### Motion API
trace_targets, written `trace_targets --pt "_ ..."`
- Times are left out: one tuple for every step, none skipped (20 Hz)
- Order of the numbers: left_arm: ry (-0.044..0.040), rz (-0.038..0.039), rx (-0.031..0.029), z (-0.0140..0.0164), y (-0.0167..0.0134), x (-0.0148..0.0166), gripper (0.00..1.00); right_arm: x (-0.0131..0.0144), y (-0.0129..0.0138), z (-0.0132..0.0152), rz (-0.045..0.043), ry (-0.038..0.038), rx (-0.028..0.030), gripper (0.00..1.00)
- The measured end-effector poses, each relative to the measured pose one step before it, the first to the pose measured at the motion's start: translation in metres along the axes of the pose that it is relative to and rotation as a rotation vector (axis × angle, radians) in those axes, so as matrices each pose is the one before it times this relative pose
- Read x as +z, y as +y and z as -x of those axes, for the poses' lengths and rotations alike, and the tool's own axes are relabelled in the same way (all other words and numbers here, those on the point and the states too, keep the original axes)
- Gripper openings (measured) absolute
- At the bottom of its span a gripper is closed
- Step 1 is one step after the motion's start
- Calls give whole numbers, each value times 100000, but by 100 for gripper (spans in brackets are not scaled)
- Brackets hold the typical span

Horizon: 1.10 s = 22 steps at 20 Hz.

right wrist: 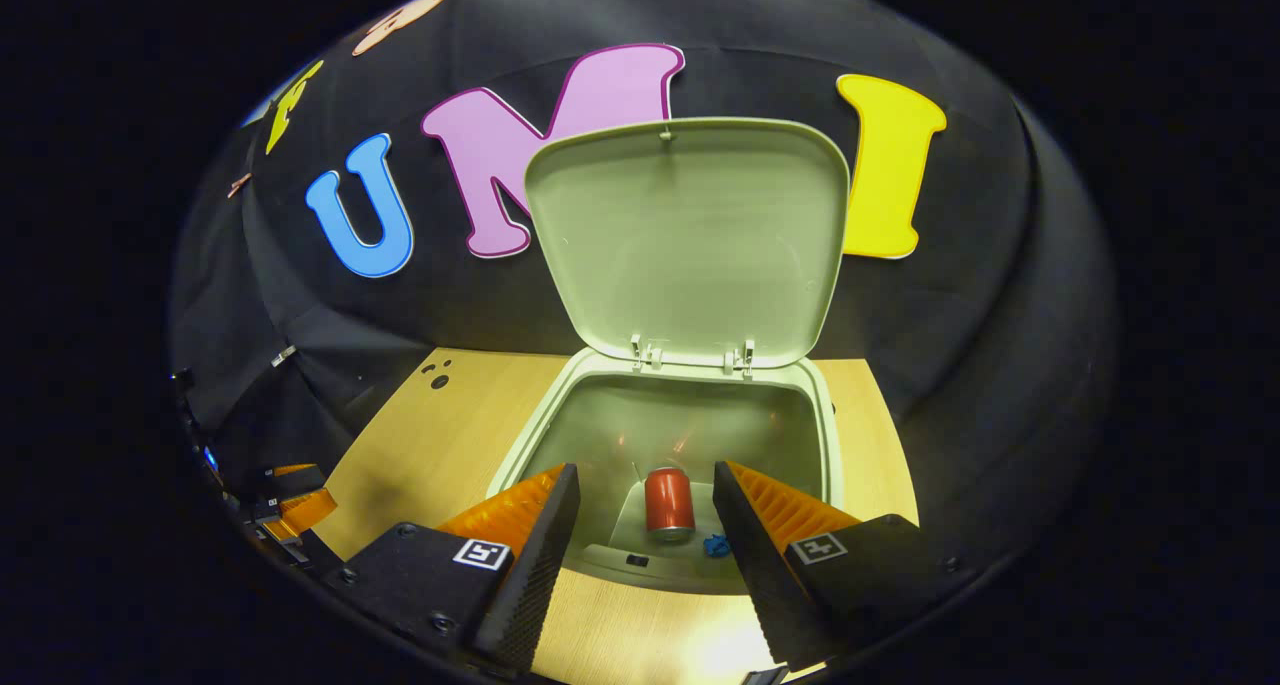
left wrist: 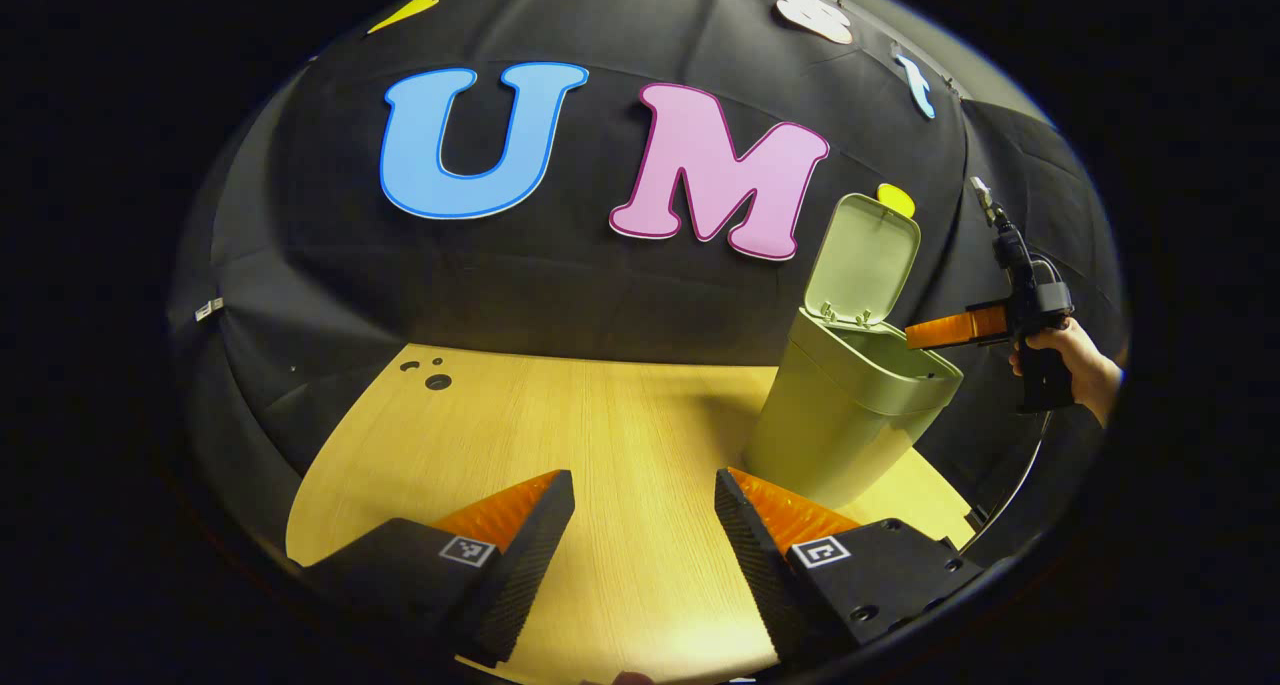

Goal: Press the lid of the desktop garbage bin to open it, pick up the crumpled paper on the desktop and throw it into the bin, then pick up the pop can on the desktop and drop it into the bin, and finally close the garbage bin lid.

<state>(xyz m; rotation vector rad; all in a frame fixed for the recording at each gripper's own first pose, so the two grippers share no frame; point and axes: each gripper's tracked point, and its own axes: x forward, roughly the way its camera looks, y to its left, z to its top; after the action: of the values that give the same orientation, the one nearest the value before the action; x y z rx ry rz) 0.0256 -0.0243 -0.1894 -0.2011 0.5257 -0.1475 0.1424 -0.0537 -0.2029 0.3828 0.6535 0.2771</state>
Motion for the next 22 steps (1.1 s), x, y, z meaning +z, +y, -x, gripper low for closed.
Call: trace_targets --pt "145 -28 -47 187 69 -122 92 536 153 511 612 -1395 -526 86" --pt "78 -229 -145 189 -2 -83 92 697 233 472 383 -1781 -139 88" --pt "-96 -269 -135 180 91 -110 92 541 189 564 199 -1423 -287 89" --pt "-22 -100 -294 224 30 6 92 741 110 442 170 -1914 -532 92" --pt "-102 -9 -337 224 34 -128 92 846 116 669 114 -2284 -591 94" --pt "-175 -18 -115 109 125 34 92 938 135 591 17 -2099 -274 95" --pt "-113 49 -9 252 106 -73 92 897 262 476 56 -2440 -194 96" --pt "-179 152 -168 154 55 12 92 861 253 426 127 -1762 11 96" --pt "-129 169 -207 205 75 -129 92 815 217 382 -1 -2056 -505 96" --pt "-147 -25 -269 165 17 29 92 945 240 393 -231 -2322 -124 97" --pt "-146 -88 -244 175 18 -93 92 960 320 201 -195 -2086 161 97" --pt "-84 -18 -378 181 -43 30 92 972 130 199 -368 -1853 -336 97" --pt "-158 15 -356 254 28 -42 92 1043 108 281 -749 -1893 -91 96" --pt "-302 106 -232 228 42 63 92 1152 130 87 -1124 -2054 197 97" --pt "-341 117 -64 218 94 -81 92 1132 196 -53 -962 -2245 36 96" --pt "-270 113 273 253 173 -15 92 1021 44 -64 -557 -1614 -59 96" --pt "-150 50 417 313 188 -64 92 1164 -67 -252 -420 -1976 -247 97" --pt "-289 79 364 221 159 1 92 1058 -69 -220 -297 -1938 -228 97" --pt "-301 295 268 208 62 -88 92 976 110 -440 -95 -1918 -116 96" --pt "-238 462 279 234 49 -42 92 906 -38 -536 132 -2170 -143 96" --pt "-244 615 561 183 94 -108 92 788 -41 -534 343 -1309 6 96" --pt "-77 819 767 150 169 -39 92 678 -206 -586 737 -1040 -343 97"
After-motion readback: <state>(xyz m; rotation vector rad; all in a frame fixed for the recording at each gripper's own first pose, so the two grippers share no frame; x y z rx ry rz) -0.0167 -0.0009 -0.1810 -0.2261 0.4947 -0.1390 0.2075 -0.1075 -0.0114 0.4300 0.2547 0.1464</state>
